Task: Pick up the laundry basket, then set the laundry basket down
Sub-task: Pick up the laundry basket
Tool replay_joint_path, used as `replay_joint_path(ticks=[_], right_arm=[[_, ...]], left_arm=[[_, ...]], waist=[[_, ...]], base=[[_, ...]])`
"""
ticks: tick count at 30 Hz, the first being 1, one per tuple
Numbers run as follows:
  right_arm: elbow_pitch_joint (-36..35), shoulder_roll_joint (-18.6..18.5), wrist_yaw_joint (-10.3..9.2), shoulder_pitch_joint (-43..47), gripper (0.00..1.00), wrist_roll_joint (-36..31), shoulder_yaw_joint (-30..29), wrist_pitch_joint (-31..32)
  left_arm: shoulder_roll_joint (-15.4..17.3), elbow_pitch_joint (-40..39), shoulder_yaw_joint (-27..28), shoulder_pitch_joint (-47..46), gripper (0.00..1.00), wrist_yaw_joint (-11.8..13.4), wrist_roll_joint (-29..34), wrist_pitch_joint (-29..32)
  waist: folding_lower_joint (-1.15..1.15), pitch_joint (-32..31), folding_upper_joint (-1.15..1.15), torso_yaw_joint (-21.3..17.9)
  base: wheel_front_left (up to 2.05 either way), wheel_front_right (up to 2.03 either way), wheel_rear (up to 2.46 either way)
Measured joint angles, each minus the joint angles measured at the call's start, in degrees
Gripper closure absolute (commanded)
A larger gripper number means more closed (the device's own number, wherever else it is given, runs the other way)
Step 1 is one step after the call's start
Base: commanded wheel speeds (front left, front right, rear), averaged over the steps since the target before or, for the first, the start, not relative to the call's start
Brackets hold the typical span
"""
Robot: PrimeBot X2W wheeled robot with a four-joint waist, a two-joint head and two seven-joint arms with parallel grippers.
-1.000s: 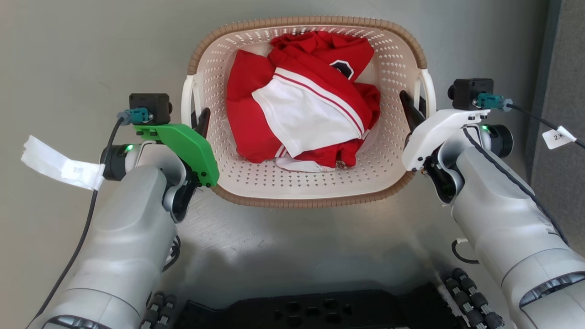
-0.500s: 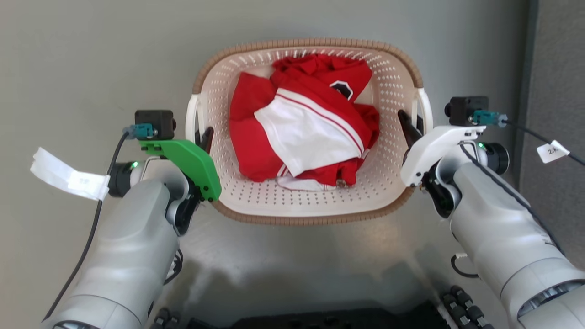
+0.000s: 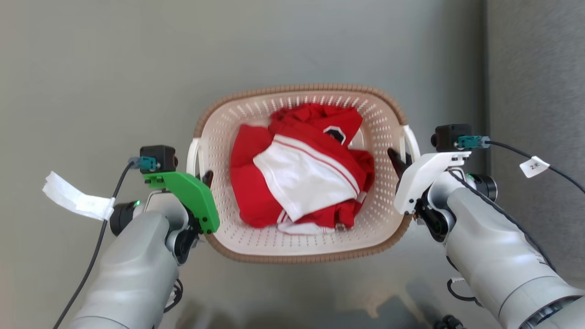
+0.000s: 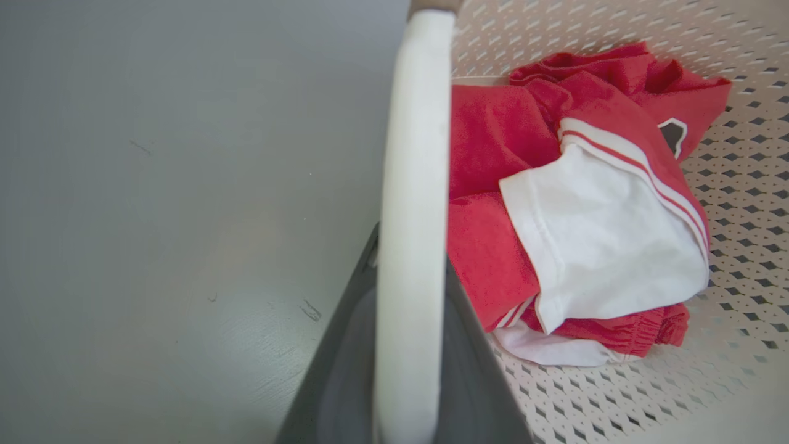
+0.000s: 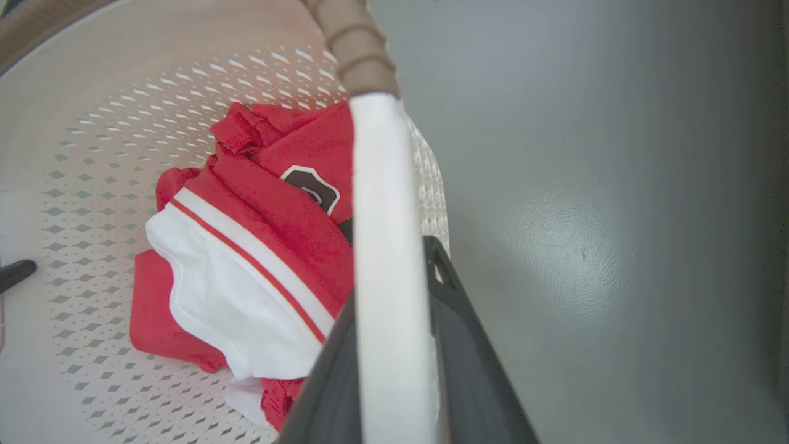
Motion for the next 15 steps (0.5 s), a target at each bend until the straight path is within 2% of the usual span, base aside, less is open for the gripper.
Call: replay_joint_path(ticks=[15], right_arm=[[0.01,-0.13,-0.49,2.96,1.00,5.64,5.31,7.73]], left_arm=[[0.03,1.66,-1.90,4.21,1.00,0.00,-4.72,5.83]], waist=[[0.00,-12.22,0.00,-1.94]], base=[[0.00,0.00,0.00]])
